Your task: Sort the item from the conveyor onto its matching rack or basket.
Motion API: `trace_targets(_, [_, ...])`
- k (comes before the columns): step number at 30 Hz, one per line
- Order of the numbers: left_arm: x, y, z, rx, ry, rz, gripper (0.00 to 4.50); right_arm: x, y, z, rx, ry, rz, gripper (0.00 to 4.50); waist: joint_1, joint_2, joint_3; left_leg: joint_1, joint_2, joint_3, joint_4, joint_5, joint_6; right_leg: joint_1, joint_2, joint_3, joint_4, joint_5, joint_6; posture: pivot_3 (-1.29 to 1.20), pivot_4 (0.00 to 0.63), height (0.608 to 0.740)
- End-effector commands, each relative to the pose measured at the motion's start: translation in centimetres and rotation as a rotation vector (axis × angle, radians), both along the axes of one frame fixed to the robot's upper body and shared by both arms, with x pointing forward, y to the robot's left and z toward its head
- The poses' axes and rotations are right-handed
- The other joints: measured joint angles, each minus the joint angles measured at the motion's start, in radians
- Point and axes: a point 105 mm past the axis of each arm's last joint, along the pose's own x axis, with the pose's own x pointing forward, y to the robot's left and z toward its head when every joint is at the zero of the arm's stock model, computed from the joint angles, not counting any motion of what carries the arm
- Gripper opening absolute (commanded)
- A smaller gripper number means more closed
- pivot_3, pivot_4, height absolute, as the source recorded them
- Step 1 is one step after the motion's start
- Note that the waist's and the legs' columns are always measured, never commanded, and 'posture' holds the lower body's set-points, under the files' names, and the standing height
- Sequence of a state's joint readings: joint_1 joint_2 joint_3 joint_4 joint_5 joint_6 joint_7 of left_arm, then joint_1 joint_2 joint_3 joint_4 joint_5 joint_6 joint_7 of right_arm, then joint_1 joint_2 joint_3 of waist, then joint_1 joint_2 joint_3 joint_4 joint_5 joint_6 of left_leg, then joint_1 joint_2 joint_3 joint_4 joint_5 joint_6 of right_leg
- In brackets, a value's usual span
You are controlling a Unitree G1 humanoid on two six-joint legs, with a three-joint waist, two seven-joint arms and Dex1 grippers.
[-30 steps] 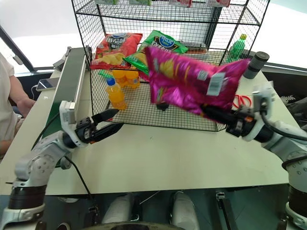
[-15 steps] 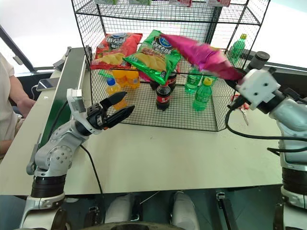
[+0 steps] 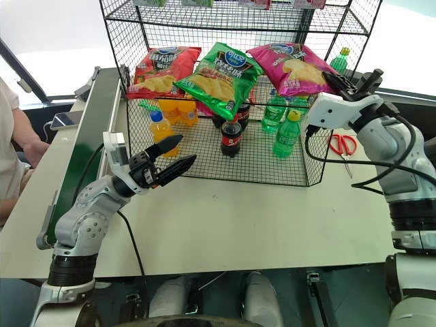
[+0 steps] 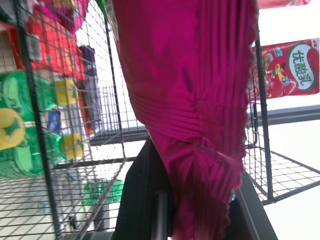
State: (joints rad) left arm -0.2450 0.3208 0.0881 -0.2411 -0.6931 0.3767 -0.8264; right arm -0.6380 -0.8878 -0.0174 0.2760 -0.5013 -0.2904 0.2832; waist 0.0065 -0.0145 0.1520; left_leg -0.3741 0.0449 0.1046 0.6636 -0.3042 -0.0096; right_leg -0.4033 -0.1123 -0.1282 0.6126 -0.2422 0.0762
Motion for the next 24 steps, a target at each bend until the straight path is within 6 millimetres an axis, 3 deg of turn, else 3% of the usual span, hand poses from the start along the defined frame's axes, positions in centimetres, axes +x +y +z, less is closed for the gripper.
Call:
trace_targets(1, [-0.5, -0.3, 0.9, -0.001, -0.055, -0.005, 4.50, 0.2, -1.0, 2.4, 0.025, -0.071, -0.052, 0.09, 0.000, 0.000, 0.000, 0.000, 0.000, 0.000, 0.000, 0.000, 0.000, 0.000, 0.000, 0.000, 0.000, 0.000, 0.000, 0.00, 0.150, 0.740])
trace_targets(8, [-0.5, -0.4, 0.5, 0.006, -0.049, -0.001, 4.50, 0.8, -0.2, 1.6, 0.099, -0.012, -0.019, 0.09, -0.003, 0.000, 0.000, 0.000, 0.000, 0.000, 0.000, 0.000, 0.000, 0.000, 0.000, 0.000, 0.000, 0.000, 0.000, 0.00, 0.150, 0.740])
trace_targets(17, [-0.6, -0.6, -0.1, 0.038, -0.051, -0.004, 4.50, 0.9, 0.2, 1.7, 0.219, 0.056, 0.037, 4.48, -0.003, 0.000, 0.000, 0.000, 0.000, 0.000, 0.000, 0.000, 0.000, 0.000, 0.000, 0.000, 0.000, 0.000, 0.000, 0.00, 0.150, 0.740])
trace_targets(20, [-0.7, -0.7, -0.5, 0.060, -0.051, -0.005, 4.50, 0.5, 1.8, 0.3, 0.275, 0.187, 0.154, 4.48, -0.004, 0.000, 0.000, 0.000, 0.000, 0.000, 0.000, 0.000, 0.000, 0.000, 0.000, 0.000, 0.000, 0.000, 0.000, 0.00, 0.150, 0.740])
trace_targets(24, [-0.6, -0.7, -0.7, 0.064, -0.050, -0.004, 4.50, -0.1, 2.6, 0.4, 0.339, 0.194, 0.233, 4.48, -0.002, 0.000, 0.000, 0.000, 0.001, 0.000, 0.000, 0.000, 0.000, 0.000, 0.000, -0.001, 0.000, 0.000, 0.000, 0.00, 0.150, 0.740])
